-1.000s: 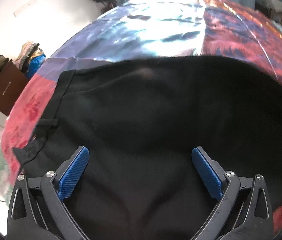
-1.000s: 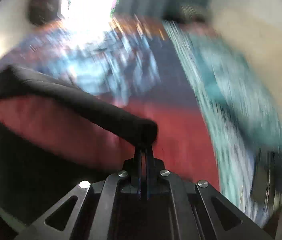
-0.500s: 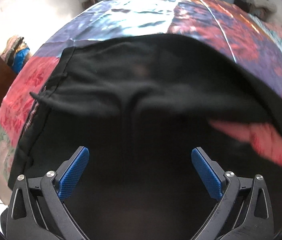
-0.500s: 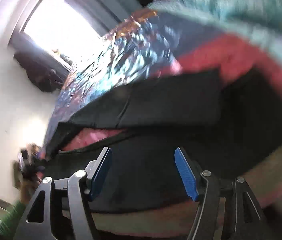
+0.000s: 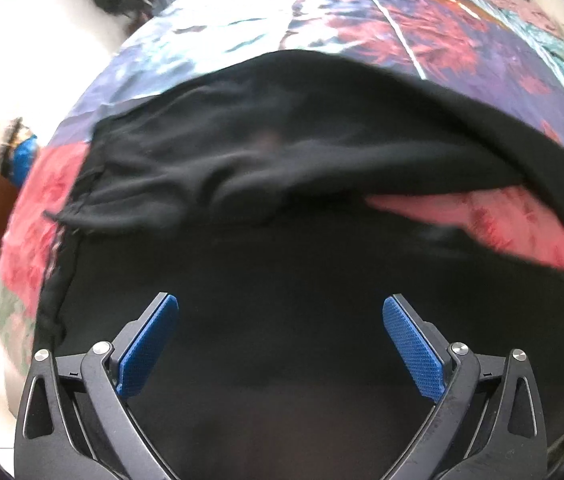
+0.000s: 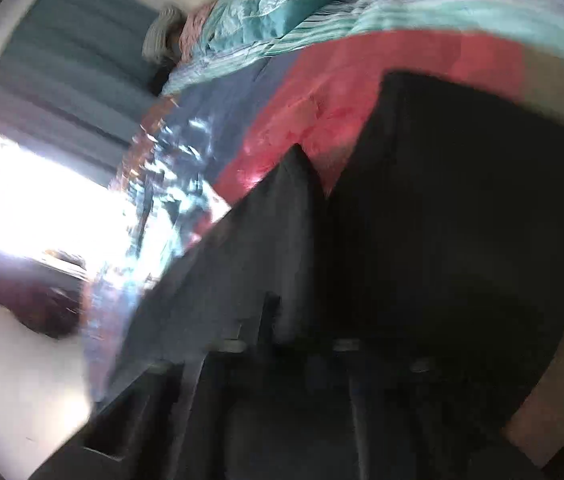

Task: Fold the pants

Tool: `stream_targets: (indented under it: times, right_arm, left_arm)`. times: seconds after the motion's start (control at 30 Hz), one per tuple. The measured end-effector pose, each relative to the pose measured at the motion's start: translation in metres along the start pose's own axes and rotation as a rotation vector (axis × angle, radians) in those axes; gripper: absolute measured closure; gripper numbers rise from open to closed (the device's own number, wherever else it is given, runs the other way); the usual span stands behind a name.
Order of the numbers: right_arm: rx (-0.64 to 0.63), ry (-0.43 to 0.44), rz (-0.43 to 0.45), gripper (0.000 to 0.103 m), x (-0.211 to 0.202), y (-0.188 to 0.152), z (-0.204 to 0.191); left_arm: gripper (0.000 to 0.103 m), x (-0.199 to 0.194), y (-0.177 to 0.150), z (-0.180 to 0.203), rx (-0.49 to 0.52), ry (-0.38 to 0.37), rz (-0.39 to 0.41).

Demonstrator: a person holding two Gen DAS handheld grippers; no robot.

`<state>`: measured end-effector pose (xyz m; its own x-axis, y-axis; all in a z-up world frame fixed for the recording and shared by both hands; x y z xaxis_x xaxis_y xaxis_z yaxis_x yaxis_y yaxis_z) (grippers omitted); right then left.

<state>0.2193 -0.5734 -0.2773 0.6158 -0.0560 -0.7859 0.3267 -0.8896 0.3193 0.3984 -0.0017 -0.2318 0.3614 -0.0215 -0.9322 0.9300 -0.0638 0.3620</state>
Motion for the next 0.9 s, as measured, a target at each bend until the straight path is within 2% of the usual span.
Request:
stream_targets:
  times: [0.03,0.1,0.2,0.37,0.5,0.7,0.73,0.77,0.8,0.83,0.9]
  right_arm:
    - [-0.039,0.004,0.013,0.096,-0.008,0.003,-0.006]
    - [-0.196,0.041,0.063,0.096,-0.031,0.015,-0.038]
    - [-0.335,0.117,0.131,0.096,-0.076,0.031,-0.078]
    - [-0.485,0.209,0.180,0.096,-0.128,0.043,-0.127]
    - [-0.536,0.258,0.170,0.096,-0.159,0.035,-0.133]
    - [-0.550,0.321,0.185,0.097,-0.197,0.035,-0.134]
    - [-0.550,0.332,0.186,0.097,-0.204,0.036,-0.133]
    - [-0.550,0.348,0.184,0.097,-0.209,0.039,-0.133]
    - [-0.555,0.356,0.184,0.097,-0.212,0.041,-0.134]
    - [-0.570,0.354,0.187,0.097,-0.213,0.042,-0.136]
    - [-0.613,0.317,0.190,0.097,-0.208,0.046,-0.139]
  left_arm:
    - [0.001,0.000,0.007,-0.003,-0.023,-0.036,-0.009]
    - [0.001,0.000,0.045,-0.018,-0.129,-0.153,-0.031]
    - [0.001,0.012,0.100,-0.035,-0.232,-0.290,-0.066]
    - [0.001,0.054,0.163,-0.049,-0.350,-0.378,-0.122]
    - [0.005,0.079,0.178,-0.060,-0.475,-0.430,-0.152]
    - [0.039,0.096,0.180,-0.063,-0.544,-0.438,-0.191]
    - [0.057,0.096,0.181,-0.063,-0.544,-0.440,-0.185]
    - [0.084,0.096,0.180,-0.062,-0.543,-0.458,-0.175]
    - [0.095,0.097,0.178,-0.062,-0.549,-0.484,-0.177]
    - [0.096,0.097,0.178,-0.062,-0.560,-0.484,-0.177]
    - [0.097,0.076,0.176,-0.067,-0.581,-0.489,-0.122]
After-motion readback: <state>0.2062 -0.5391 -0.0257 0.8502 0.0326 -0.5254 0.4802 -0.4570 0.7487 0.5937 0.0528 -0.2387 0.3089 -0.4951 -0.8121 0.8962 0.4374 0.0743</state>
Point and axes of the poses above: each gripper's, at about its wrist camera, not at the fingertips, and x roughly the way its jaws point, z to its right, y to its top, the point moved 1 cm from there along x, roughly the way its jaws point, and after that the axes turned 5 degrees about -y, right-handed, at the moved point
